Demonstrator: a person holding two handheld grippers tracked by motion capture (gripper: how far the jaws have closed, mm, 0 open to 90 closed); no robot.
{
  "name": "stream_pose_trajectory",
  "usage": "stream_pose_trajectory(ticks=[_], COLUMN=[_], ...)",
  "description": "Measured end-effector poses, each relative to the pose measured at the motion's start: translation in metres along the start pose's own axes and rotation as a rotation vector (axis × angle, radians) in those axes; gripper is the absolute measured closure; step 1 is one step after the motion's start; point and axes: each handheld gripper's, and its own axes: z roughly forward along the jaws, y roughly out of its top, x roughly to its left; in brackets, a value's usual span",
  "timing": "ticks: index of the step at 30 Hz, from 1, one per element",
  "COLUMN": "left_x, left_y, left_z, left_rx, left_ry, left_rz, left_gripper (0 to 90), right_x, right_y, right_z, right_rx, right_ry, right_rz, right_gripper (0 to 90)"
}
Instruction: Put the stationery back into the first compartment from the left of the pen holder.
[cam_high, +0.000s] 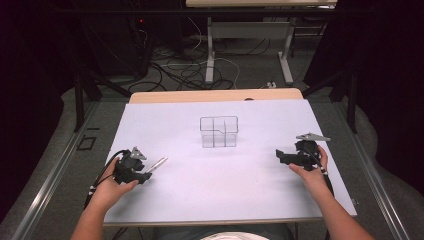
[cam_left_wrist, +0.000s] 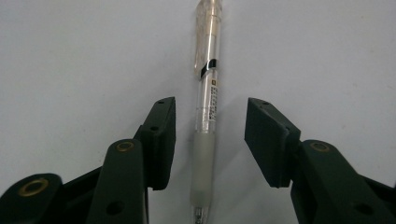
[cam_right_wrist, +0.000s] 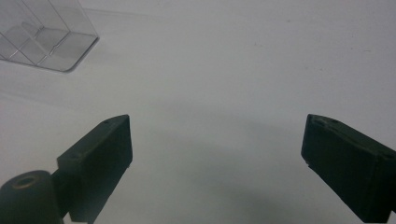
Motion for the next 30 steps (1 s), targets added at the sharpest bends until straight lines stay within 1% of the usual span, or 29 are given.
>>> stream_pose_trajectory(ticks=[2,4,6,9,10,11,14,16,18,20,22,23,30], left_x=[0.0009,0.0019,0.0023,0.0033,0.0039,0.0039,0.0056,0.0058,0.006,0.0051,0.0043,0.0035,0.0044], left_y=[-0.001,-0.0019,-0.003,-0.0042,-0.0045,-0.0049,-0.0053,-0.0053,-0.0047,-0.0037,-0.0026,-0.0025,-0.0018], left_z=[0.0,0.0008,0.0009,0.0018,0.0017,0.0021,0.0024,0.0024,0.0016,0.0019,0.0024,0.0022,0.0022], left_rx=[0.02,0.02,0.033,0.048,0.045,0.036,0.031,0.032,0.049,0.053,0.052,0.058,0.07], left_ry=[0.004,0.004,-0.006,-0.012,-0.017,-0.012,-0.028,-0.035,-0.042,-0.035,-0.032,-0.027,-0.015], left_rz=[0.007,0.005,0.002,0.008,0.005,0.0,0.0,0.002,0.009,0.017,0.025,0.02,0.027], left_gripper=[57.5,58.9,61.6,63.6,63.8,64.0,67.4,68.9,70.2,71.7,72.2,72.9,79.0], right_x=[0.0,0.0002,0.0007,0.0012,0.0013,0.0013,0.0013,0.0013,0.0014,0.0017,0.0027,0.0027,0.0034], right_y=[-0.0001,-0.0002,-0.0003,-0.0004,-0.0004,-0.0004,-0.0004,-0.0006,-0.0007,-0.0009,-0.0009,-0.0009,-0.0015], right_z=[0.0002,0.0004,0.0003,0.0008,0.0009,0.0009,0.0009,0.0009,0.0012,0.0014,0.0015,0.0019,0.0024], right_rx=[0.002,0.002,0.005,0.006,0.007,0.007,0.007,0.008,0.008,0.01,0.011,0.01,0.016], right_ry=[0.001,0.002,0.005,0.006,0.006,0.006,0.007,0.006,0.006,0.007,0.009,0.006,0.01], right_rz=[0.001,-0.004,-0.005,-0.006,-0.006,-0.006,-0.005,-0.007,-0.007,-0.015,-0.008,-0.009,-0.016], right_gripper=[8.7,8.7,8.7,8.7,8.7,8.7,8.7,8.7,8.7,8.8,8.8,8.8,9.0])
